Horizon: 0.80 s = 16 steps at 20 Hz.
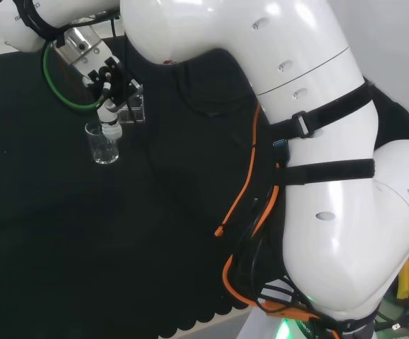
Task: Pour the water from the handheld beaker into the one on the table.
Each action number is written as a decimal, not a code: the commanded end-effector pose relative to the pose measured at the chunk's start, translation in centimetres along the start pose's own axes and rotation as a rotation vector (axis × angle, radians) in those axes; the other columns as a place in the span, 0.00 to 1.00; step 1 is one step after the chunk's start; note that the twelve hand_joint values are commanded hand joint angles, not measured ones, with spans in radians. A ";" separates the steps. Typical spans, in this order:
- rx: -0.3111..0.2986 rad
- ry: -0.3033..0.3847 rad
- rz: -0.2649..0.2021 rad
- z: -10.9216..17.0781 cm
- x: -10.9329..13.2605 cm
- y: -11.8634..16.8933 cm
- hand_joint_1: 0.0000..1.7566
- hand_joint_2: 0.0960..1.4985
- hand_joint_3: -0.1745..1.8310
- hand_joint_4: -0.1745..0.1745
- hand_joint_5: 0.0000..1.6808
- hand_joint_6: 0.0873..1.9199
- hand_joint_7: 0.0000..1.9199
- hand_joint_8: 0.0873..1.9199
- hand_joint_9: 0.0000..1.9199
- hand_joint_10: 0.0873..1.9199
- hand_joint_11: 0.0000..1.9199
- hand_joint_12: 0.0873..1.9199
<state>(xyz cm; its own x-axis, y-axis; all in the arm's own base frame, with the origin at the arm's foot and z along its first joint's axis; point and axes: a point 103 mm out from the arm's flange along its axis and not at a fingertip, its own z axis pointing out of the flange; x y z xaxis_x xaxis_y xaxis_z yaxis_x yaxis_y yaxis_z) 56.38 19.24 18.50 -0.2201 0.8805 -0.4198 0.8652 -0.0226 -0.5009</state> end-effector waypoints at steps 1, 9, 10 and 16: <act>0.013 -0.007 0.001 -0.1 0.1 0.0 0.70 0.32 0.44 0.03 0.96 0.00 0.93 0.00 0.91 0.00 0.75 0.36; 0.028 -0.015 0.005 -0.1 -0.1 0.0 0.70 0.32 0.44 0.02 0.96 0.00 0.93 0.00 0.91 0.00 0.75 0.36; 0.028 -0.016 0.006 -0.1 -0.1 0.0 0.70 0.32 0.44 0.02 0.96 0.00 0.93 0.00 0.91 0.00 0.75 0.36; 0.038 -0.023 0.002 -0.1 0.0 0.1 0.70 0.32 0.44 0.02 0.96 0.00 0.93 0.00 0.91 0.00 0.75 0.36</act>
<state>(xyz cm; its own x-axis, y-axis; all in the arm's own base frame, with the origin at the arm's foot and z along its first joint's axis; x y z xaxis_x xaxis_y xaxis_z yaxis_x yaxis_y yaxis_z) 56.52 19.29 18.60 -0.2235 0.8726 -0.4343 0.8528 -0.0407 -0.5206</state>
